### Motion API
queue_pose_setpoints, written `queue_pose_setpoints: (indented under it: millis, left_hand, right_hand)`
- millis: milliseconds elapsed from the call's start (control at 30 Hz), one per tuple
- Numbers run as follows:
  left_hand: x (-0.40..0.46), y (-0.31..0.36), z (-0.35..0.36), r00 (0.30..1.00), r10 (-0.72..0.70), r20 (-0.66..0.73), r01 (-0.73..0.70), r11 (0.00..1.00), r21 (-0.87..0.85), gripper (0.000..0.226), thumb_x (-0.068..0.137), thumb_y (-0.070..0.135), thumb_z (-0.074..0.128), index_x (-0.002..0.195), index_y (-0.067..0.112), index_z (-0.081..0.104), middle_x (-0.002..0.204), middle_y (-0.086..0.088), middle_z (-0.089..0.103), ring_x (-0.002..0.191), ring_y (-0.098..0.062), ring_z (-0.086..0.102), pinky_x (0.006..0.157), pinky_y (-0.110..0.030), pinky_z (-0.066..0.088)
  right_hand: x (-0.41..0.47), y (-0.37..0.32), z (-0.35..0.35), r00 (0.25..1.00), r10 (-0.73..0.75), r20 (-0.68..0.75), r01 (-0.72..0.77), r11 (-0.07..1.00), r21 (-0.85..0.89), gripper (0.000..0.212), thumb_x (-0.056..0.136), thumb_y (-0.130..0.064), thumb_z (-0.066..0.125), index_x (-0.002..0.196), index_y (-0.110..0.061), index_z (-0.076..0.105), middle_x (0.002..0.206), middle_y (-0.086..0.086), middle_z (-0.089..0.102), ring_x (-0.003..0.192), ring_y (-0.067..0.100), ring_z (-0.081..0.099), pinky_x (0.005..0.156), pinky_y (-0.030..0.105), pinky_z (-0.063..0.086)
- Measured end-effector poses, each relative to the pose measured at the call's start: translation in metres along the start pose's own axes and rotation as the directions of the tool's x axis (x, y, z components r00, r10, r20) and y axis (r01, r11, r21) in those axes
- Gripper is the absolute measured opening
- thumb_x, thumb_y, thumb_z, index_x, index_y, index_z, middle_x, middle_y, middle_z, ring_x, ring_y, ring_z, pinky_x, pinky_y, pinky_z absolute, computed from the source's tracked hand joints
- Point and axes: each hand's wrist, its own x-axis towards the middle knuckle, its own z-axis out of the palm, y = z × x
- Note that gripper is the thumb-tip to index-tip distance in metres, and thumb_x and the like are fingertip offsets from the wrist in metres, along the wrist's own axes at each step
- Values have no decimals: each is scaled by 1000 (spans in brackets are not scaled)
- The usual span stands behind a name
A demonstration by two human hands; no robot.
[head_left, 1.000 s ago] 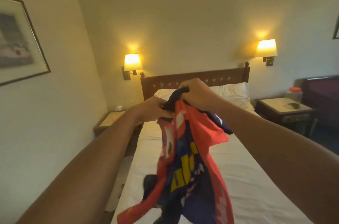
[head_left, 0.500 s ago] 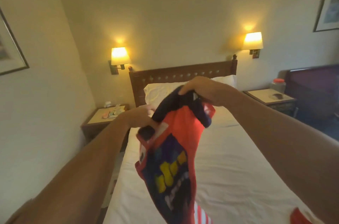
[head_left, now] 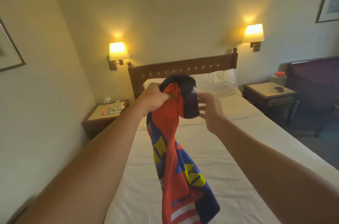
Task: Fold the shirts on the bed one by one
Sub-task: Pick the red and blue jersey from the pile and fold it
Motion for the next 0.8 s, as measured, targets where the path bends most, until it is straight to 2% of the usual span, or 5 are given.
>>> queue_pose_setpoints:
  millis: [133,267,400,533,800]
  left_hand:
    - [7,17,-5,986,163,-24,-155,968,198,34,93,3,53,74,29,65,77,5,64,85,-22,62,70,-33,45]
    - [10,23,-9,977,213,-30,-192,928,320,31,89,2,54,71,24,66,77,-1,66,84,-28,64,77,-42,51]
    - [12,18,-19,969,221,-110,-179,936,304,22,90,0,54,82,12,71,79,-6,66,80,-24,61,74,-34,47]
    - [10,19,-33,953,224,-203,-166,949,268,27,91,0,53,74,18,64,71,1,59,73,-19,55,68,-30,40]
    - [4,19,-51,948,186,-258,-150,977,152,20,93,-4,47,87,-1,66,73,-7,56,69,-15,48,62,-28,34]
  right_hand:
    - [-20,47,3,970,111,217,-68,978,-197,32,56,-24,56,87,-16,60,75,6,58,64,19,50,56,25,34]
    - [-33,57,19,891,101,443,11,970,-244,37,70,-38,69,100,-17,65,76,-3,66,67,14,57,61,26,42]
    - [-35,67,36,906,-11,422,140,951,-276,38,67,-38,72,100,-20,64,74,-15,66,60,-2,59,52,12,42]
    - [-33,87,48,933,59,356,137,854,-502,60,62,-61,78,102,-22,57,90,-8,62,74,12,58,60,24,43]
    - [-26,85,70,968,-122,218,202,896,-396,24,89,-19,65,69,-23,54,56,-10,53,48,3,42,49,22,34]
